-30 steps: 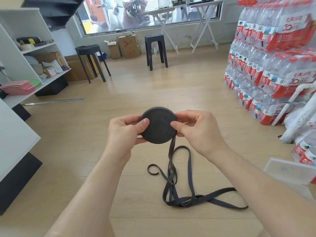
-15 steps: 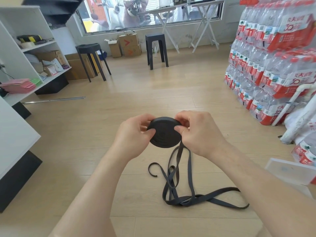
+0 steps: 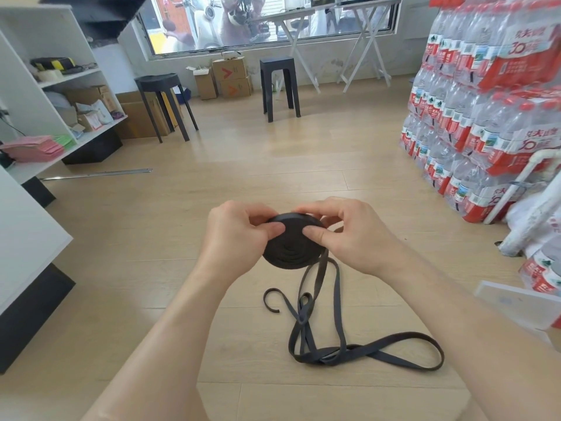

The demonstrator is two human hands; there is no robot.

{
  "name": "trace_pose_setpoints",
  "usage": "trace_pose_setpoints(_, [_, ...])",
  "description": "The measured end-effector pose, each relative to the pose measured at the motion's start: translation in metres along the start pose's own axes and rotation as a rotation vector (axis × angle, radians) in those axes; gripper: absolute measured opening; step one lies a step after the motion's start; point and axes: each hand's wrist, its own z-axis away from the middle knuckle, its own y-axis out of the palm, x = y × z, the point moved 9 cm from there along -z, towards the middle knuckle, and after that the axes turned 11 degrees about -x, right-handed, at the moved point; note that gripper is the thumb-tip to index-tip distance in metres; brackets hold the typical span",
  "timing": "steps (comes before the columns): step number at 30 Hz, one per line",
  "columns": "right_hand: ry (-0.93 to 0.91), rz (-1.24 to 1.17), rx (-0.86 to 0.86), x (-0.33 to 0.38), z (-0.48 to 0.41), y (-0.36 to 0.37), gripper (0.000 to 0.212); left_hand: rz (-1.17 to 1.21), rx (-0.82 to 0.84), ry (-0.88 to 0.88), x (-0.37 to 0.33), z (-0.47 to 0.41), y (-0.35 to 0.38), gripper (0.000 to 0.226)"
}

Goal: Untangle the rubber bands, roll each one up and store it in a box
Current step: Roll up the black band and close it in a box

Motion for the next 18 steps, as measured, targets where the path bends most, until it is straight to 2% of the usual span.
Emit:
trace_pose_setpoints(3, [0.076,-0.063,-0.069,-0.008,-0.002,-0.008,0.034,0.062,-0.064,-0.027,0.003,-0.004,-0.007,0.030])
trace_pose_setpoints(8, [0.045,-0.015,-0.123,-0.007,-0.002,-0.015,0.014,0.146,-0.099,-0.077,0.007,-0.006,-0.008,0.027])
trace_pose_setpoints(12, [0.012,-0.022,-0.128,-0.001,-0.001,-0.017,0.016,0.189,-0.109,-0.113,0.011,-0.007,-0.009,0.024])
trace_pose_setpoints(18, [0.100,-0.177,-0.179,-0.008,-0.001,-0.016,0.017,0.241,-0.129,-0.157,0.018,-0.010,-0.012,0.014])
